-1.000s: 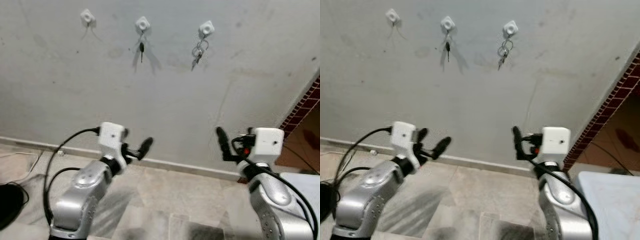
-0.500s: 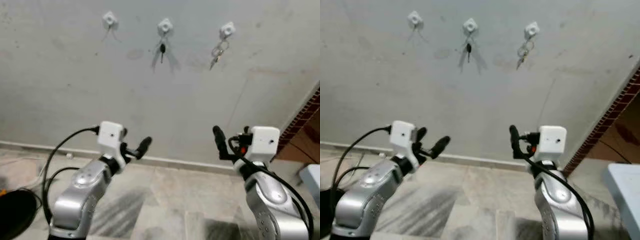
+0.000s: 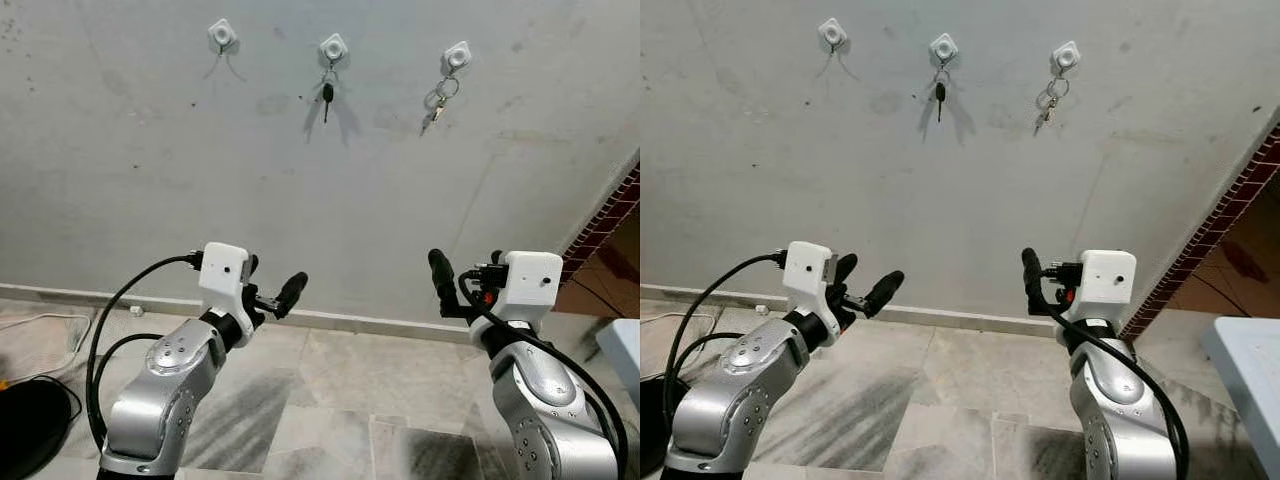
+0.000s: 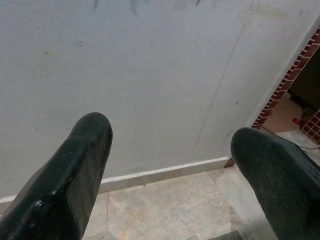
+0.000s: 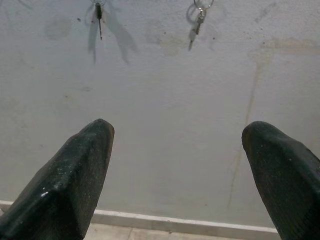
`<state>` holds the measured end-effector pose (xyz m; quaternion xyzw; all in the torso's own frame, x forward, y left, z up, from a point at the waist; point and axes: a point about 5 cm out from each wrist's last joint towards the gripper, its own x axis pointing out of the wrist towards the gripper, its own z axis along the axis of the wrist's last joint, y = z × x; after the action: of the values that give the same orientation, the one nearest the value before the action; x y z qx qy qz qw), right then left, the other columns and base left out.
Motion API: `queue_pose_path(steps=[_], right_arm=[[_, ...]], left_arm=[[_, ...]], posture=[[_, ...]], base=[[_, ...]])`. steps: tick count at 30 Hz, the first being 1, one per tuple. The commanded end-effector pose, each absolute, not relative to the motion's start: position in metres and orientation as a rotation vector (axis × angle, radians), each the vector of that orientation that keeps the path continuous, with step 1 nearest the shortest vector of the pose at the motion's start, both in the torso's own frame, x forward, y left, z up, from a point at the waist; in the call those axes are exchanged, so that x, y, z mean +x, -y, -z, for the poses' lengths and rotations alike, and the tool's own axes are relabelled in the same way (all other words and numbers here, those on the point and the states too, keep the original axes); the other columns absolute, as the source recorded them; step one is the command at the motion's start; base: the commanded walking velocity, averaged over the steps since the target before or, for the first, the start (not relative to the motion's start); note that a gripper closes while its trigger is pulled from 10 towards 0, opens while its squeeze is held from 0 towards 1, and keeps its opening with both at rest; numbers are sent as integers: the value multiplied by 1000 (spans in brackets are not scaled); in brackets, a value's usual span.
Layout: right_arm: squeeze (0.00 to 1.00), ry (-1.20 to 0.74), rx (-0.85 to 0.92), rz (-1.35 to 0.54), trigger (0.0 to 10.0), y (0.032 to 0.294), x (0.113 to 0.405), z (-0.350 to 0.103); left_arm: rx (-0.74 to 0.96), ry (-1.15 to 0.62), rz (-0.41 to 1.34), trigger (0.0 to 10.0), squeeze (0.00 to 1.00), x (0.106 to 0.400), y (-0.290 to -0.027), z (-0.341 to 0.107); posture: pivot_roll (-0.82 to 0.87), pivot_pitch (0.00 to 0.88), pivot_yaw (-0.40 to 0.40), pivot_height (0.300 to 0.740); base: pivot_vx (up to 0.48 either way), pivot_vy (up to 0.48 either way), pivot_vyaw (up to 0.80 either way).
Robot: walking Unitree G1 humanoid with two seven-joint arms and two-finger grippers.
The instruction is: Hang keys on a hook
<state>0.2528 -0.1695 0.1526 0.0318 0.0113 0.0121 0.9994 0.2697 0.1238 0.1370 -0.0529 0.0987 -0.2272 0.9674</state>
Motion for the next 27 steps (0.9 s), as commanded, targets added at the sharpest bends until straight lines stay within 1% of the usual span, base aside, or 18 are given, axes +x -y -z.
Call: queue_pose_path(steps=[1, 15, 27], right_arm=[[0, -15, 60, -27, 10000, 169, 254, -155], [0, -16, 61, -29, 10000, 169, 254, -155], [0, -15, 61, -29, 10000, 169, 254, -155]], left_arm=[[-98, -187, 464, 10000, 0, 272, -122, -140], [-95, -196, 467, 10000, 0, 271, -121, -139], [-95, -198, 469, 10000, 0, 271, -121, -138]], posture=[[97, 0, -37, 740], [96, 0, -37, 740], [96, 0, -36, 740]], base=[[0, 0, 0], [0, 0, 0], [-263, -240, 0]])
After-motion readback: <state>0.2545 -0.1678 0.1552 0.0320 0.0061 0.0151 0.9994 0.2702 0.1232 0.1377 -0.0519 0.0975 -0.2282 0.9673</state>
